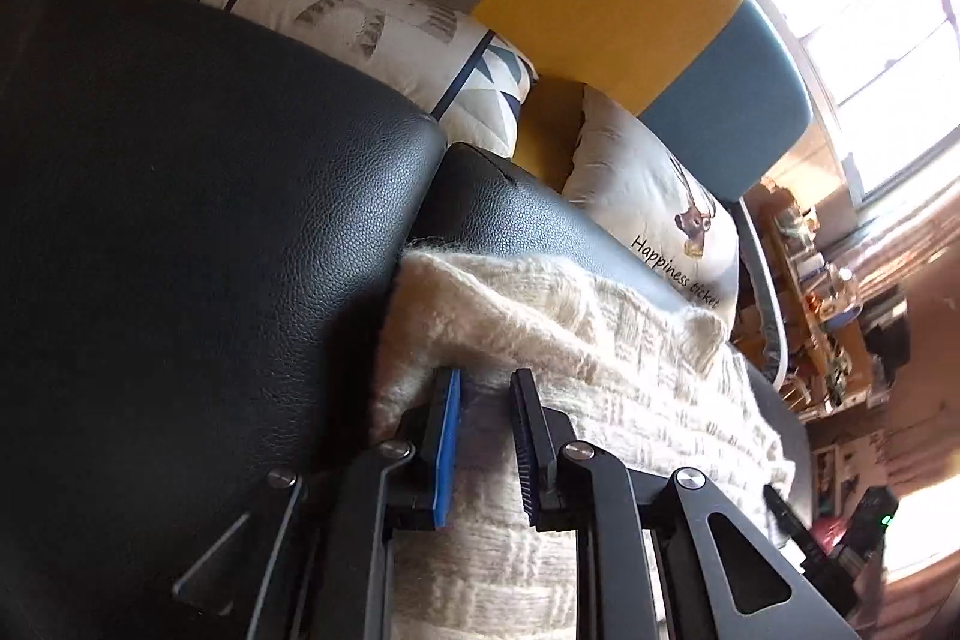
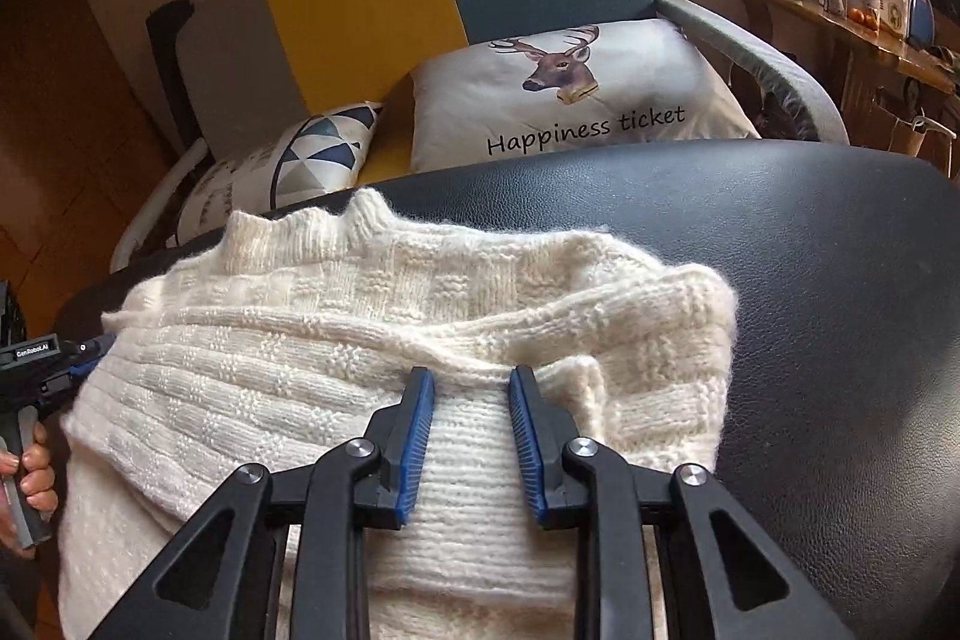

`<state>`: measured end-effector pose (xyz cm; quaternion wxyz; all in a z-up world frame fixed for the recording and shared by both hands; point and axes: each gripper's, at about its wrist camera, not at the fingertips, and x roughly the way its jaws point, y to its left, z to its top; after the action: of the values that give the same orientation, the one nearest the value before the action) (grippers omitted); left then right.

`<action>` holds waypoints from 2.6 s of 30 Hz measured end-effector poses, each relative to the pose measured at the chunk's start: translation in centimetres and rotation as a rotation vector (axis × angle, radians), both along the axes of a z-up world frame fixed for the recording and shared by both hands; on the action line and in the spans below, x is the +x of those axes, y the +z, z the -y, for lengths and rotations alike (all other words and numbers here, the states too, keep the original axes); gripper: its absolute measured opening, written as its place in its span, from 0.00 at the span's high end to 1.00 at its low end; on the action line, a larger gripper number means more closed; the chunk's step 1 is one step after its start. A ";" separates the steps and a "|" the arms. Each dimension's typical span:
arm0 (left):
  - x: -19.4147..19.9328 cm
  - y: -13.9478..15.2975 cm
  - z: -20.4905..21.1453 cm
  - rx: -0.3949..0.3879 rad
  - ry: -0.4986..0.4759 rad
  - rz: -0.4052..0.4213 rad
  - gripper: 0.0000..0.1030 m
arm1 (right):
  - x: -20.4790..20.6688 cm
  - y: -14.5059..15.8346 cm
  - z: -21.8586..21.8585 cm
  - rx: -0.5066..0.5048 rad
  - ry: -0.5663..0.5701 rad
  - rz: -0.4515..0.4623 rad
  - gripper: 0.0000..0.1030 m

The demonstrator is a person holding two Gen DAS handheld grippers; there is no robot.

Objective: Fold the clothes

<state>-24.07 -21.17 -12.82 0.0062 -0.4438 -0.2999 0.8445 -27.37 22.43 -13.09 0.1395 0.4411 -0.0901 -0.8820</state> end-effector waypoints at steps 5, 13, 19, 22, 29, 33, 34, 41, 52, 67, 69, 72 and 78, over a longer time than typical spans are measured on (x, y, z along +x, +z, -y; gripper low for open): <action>1.0 1.6 -0.3 -0.021 0.001 -0.005 0.81 | 1.1 1.7 -2.6 -0.130 -0.024 0.010 0.74; 2.6 3.3 -2.6 -0.113 -0.061 -0.078 0.80 | 1.2 0.7 -7.8 -0.367 -0.129 0.092 0.74; 2.8 2.4 -3.1 -0.162 -0.097 -0.063 0.80 | 0.5 -0.9 -5.4 -0.299 -0.046 0.144 0.75; 2.5 1.8 -3.2 -0.192 -0.112 -0.043 0.80 | 0.3 0.9 -3.3 -0.125 0.006 0.089 0.92; 3.1 1.4 -3.5 -0.219 -0.111 -0.052 0.78 | -0.4 0.3 -1.8 0.137 0.027 0.054 0.93; 3.4 2.5 -3.7 -0.232 -0.099 -0.075 0.78 | 0.3 1.7 -3.1 0.078 -0.041 0.016 0.78; 3.6 2.9 -3.8 -0.232 -0.094 -0.094 0.78 | 0.7 2.5 -2.9 0.095 -0.053 -0.019 0.78; 1.5 2.4 -4.8 -0.273 -0.099 -0.060 0.74 | 0.6 3.9 1.2 0.128 0.039 -0.061 0.72; 2.3 1.9 -4.5 -0.292 -0.067 -0.062 0.71 | 3.8 2.9 2.5 0.099 -0.021 0.011 0.71; 17.6 2.4 -8.4 -0.321 -0.151 -0.078 0.71 | 16.1 0.6 2.8 0.042 0.057 0.103 0.71; 18.6 1.8 -8.6 -0.320 -0.164 -0.059 0.71 | 16.9 0.3 2.9 0.054 0.051 0.105 0.71; 19.8 1.0 -8.8 -0.332 -0.162 -0.041 0.71 | 17.6 -0.3 3.0 0.057 0.045 0.119 0.70; 21.5 0.6 -9.5 -0.386 -0.191 -0.047 0.69 | 18.9 -0.3 2.9 0.068 0.074 0.105 0.70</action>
<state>-2.59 -11.68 -12.19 0.0083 -0.4432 -0.0891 0.8920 -8.44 19.57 -13.42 0.1523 0.4941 -0.0510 -0.8544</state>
